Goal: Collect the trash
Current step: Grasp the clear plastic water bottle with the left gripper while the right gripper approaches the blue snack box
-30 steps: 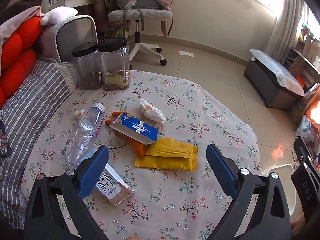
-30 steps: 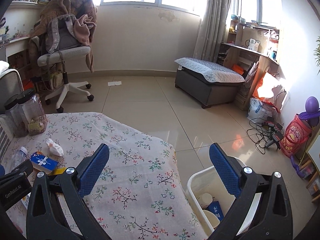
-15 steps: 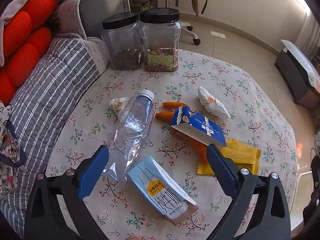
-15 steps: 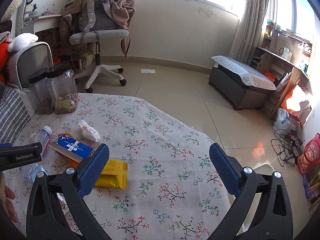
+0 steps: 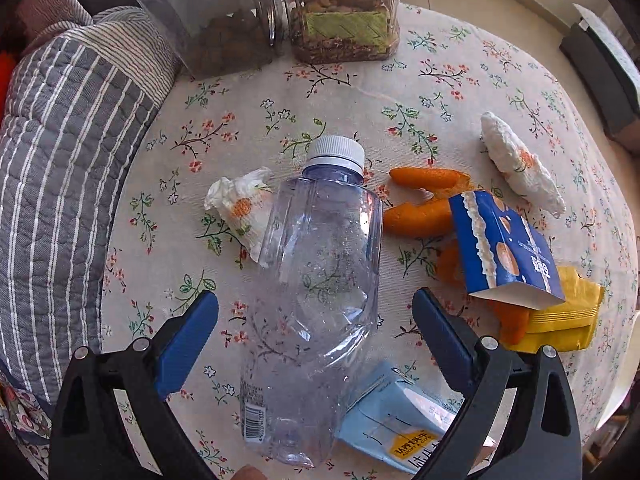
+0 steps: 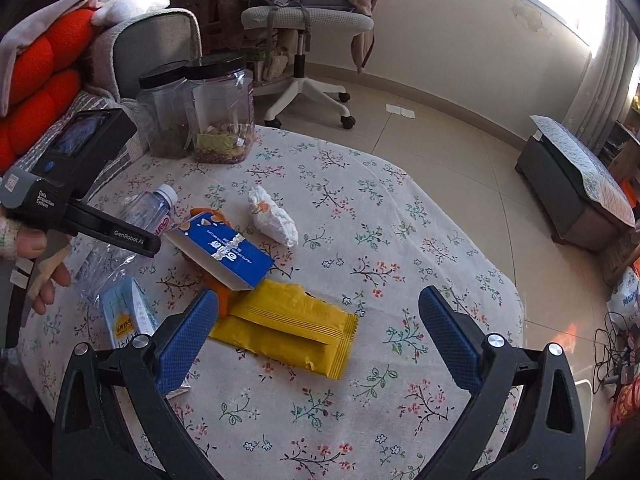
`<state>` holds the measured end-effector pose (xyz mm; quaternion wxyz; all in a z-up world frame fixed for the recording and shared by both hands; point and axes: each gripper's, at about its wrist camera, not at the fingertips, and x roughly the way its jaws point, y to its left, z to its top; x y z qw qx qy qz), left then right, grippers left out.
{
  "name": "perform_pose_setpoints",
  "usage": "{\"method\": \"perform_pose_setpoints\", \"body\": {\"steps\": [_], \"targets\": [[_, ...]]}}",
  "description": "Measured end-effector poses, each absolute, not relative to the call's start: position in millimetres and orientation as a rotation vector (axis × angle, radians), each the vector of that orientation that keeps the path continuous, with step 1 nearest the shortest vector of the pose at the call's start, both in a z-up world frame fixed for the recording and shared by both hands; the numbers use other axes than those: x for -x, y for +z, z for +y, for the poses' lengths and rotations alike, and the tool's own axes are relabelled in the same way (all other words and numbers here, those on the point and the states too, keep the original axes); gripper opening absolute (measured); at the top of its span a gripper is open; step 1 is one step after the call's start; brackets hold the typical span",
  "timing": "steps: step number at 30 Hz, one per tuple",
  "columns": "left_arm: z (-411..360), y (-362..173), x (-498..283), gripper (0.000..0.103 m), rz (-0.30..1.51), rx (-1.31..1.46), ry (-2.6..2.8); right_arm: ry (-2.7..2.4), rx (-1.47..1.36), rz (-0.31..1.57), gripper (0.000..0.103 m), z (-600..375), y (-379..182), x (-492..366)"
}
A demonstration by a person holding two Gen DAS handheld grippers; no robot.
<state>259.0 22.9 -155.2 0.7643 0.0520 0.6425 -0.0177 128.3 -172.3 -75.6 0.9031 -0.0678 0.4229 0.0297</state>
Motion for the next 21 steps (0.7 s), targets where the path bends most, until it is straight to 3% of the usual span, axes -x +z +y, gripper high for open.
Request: {"method": "perform_pose_setpoints", "body": {"steps": [1, 3, 5, 18, 21], "targets": [[25.8, -159.0, -261.2, 0.092, 1.409, -0.102, -0.052, 0.1, 0.173, 0.884, 0.096, -163.9, -78.8, -133.4], [32.1, -165.4, -264.1, 0.074, 1.436, -0.065, -0.088, 0.163, 0.257, 0.885, 0.096, -146.0, -85.0, -141.6], [39.1, -166.4, -264.2, 0.065, 1.455, -0.022, -0.118, 0.215, 0.323, 0.901, 0.096, -130.8, -92.8, -150.7], [70.5, -58.2, -220.8, 0.064, 1.154, 0.057, -0.183, 0.345, 0.386, 0.936, 0.095, -84.9, -120.9, -183.2], [69.5, -41.9, -214.1, 0.064, 1.104, 0.069, -0.188, 0.339, 0.374, 0.948, 0.083, -81.5, -129.5, -189.1]]}}
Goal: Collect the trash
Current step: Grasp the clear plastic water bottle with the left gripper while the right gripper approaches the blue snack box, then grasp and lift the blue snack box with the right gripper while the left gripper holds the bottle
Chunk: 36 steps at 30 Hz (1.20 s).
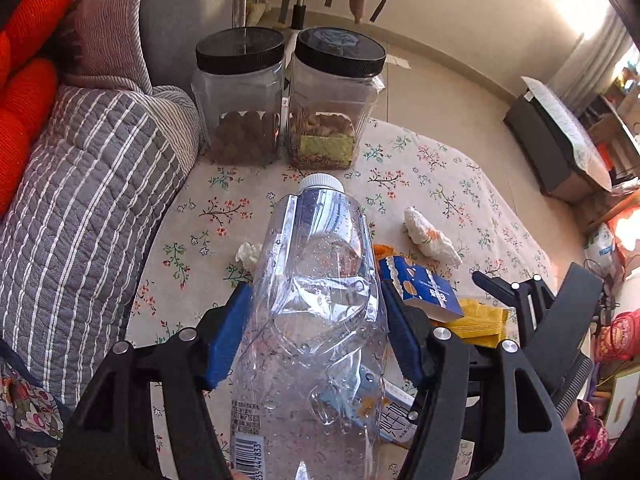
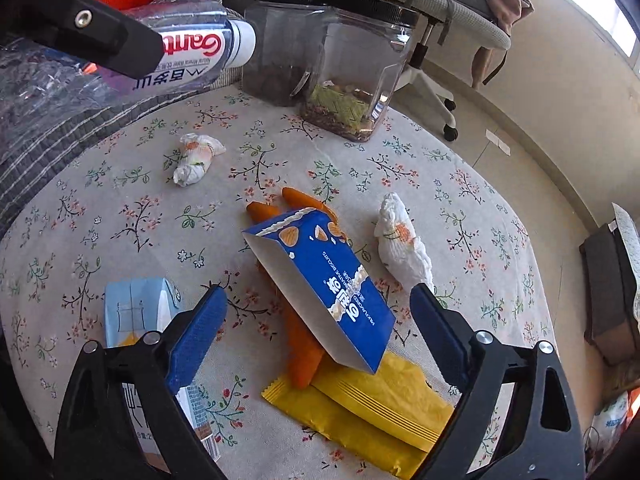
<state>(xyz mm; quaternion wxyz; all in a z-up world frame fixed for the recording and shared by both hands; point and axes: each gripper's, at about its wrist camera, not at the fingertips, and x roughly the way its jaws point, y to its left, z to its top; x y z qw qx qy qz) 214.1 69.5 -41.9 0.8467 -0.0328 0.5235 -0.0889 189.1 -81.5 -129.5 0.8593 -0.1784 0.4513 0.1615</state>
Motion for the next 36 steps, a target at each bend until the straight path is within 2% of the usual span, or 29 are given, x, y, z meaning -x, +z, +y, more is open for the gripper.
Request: {"method": "perform_pose_setpoints", "body": {"steps": [3, 5, 6, 7, 15, 19, 36], "targets": [[61.0, -32.9, -208.8, 0.064, 1.082, 0.064, -0.194, 0.34, 0.333, 0.971, 0.068, -81.7, -134.7, -195.2], [57.9, -32.4, -207.1, 0.064, 1.08, 0.059, -0.193, 0.33, 0.326, 0.985, 0.051, -82.2, -138.3, -198.2], [54.4, -35.6, -206.7, 0.064, 1.083, 0.058, -0.19, 0.329, 0.308, 0.995, 0.035, -83.9, -139.4, -199.8], [54.1, -35.8, -207.4, 0.064, 1.086, 0.058, -0.187, 0.326, 0.287, 0.993, 0.03, -86.5, -138.8, -200.3], [51.9, -33.8, -206.8, 0.064, 1.068, 0.074, -0.178, 0.333, 0.081, 0.943, 0.017, -115.2, -110.9, -196.7], [46.9, -28.2, -201.9, 0.064, 1.041, 0.085, -0.183, 0.309, 0.021, 0.896, 0.013, -129.5, -89.6, -190.5], [-3.1, 13.7, -173.1, 0.064, 0.904, 0.076, -0.266, 0.127, -0.07, 0.699, 0.01, -198.2, -6.0, -139.4]]}}
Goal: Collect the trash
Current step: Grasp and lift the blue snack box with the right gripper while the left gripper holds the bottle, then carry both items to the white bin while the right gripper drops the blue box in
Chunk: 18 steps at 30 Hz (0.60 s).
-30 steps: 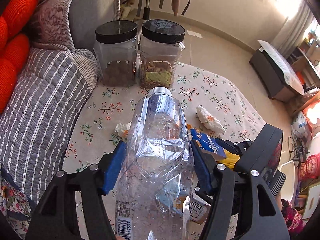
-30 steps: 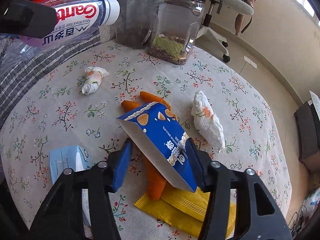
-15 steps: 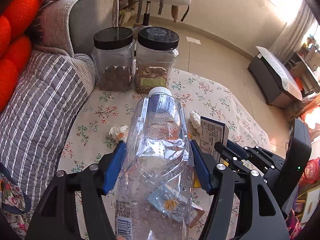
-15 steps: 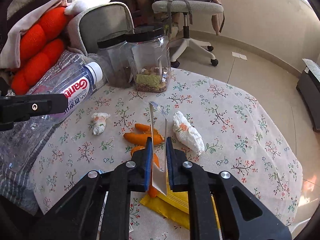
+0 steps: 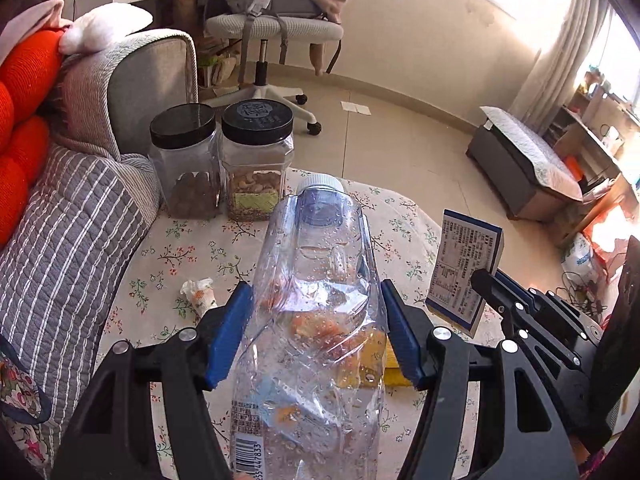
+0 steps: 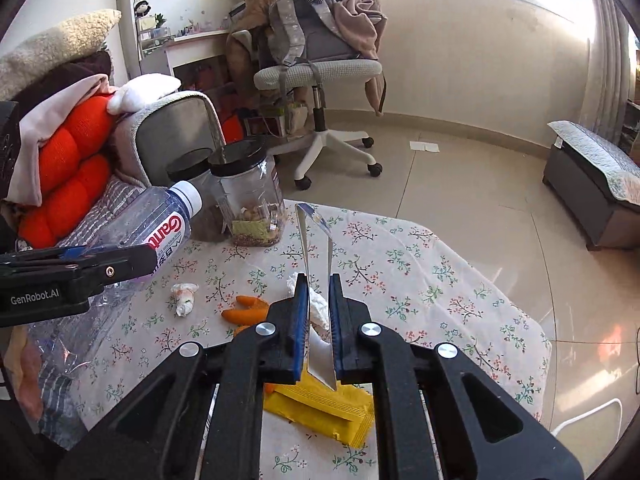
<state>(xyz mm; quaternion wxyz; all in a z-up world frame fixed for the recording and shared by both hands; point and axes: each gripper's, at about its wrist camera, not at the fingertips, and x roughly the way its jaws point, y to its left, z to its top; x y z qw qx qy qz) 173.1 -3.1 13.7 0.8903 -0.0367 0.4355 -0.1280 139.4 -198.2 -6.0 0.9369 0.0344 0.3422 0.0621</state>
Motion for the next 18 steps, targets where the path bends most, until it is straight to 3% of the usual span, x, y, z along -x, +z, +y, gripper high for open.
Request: {"method": "perform_pose_setpoints", "body": {"steps": [18], "targets": [[-112.5, 52.7, -113.1, 0.064, 0.74, -0.006, -0.488, -0.183, -0.173, 0.532, 0.01, -336.2, 59.5, -27.0]]}}
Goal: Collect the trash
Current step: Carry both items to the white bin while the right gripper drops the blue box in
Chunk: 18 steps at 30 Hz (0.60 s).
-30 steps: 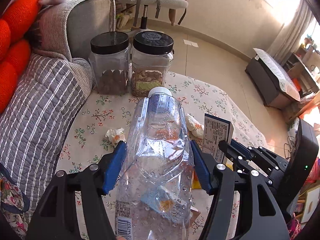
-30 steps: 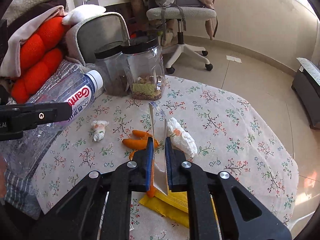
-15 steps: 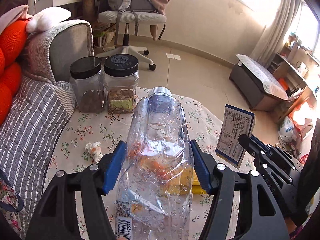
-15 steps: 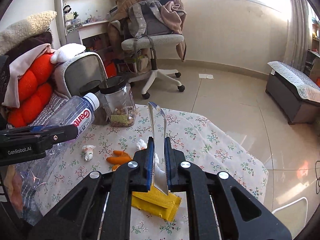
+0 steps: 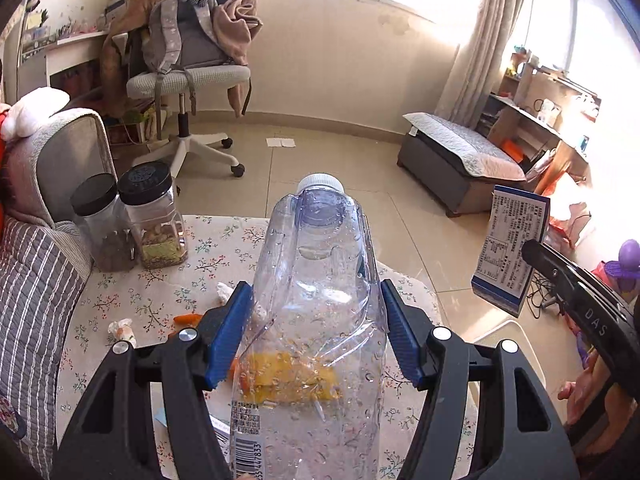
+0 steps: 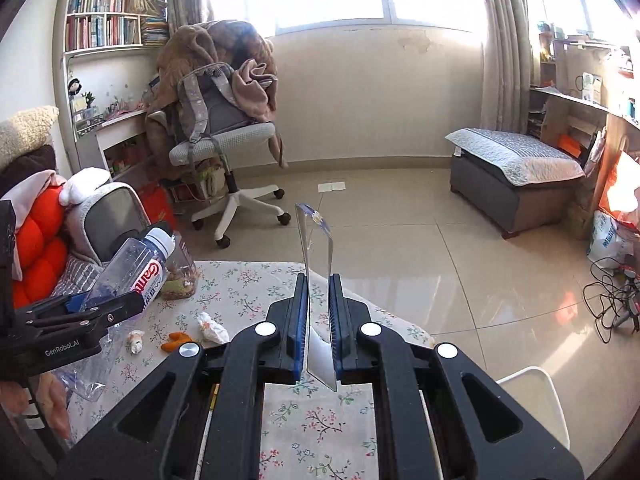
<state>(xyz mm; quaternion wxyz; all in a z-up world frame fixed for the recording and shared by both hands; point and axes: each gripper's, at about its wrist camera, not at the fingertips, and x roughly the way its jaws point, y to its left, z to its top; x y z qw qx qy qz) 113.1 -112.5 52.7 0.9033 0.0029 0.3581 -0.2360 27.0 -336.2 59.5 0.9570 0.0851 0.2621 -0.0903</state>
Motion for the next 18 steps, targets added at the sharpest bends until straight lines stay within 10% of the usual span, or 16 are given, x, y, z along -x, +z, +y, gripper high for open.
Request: {"method": "perform_pose_setpoints", "body": {"steps": [15, 18], "targets": [[-203.7, 56.3, -51.3, 0.064, 0.651, -0.096, -0.704, -0.51, -0.216, 0.633, 0.01, -439.9, 20.4, 68.6], [-223.2, 52.4, -40.5, 0.064, 0.651, -0.12, -0.743, -0.543, -0.222, 0.696, 0.028, -446.3, 3.3, 77.0]]}}
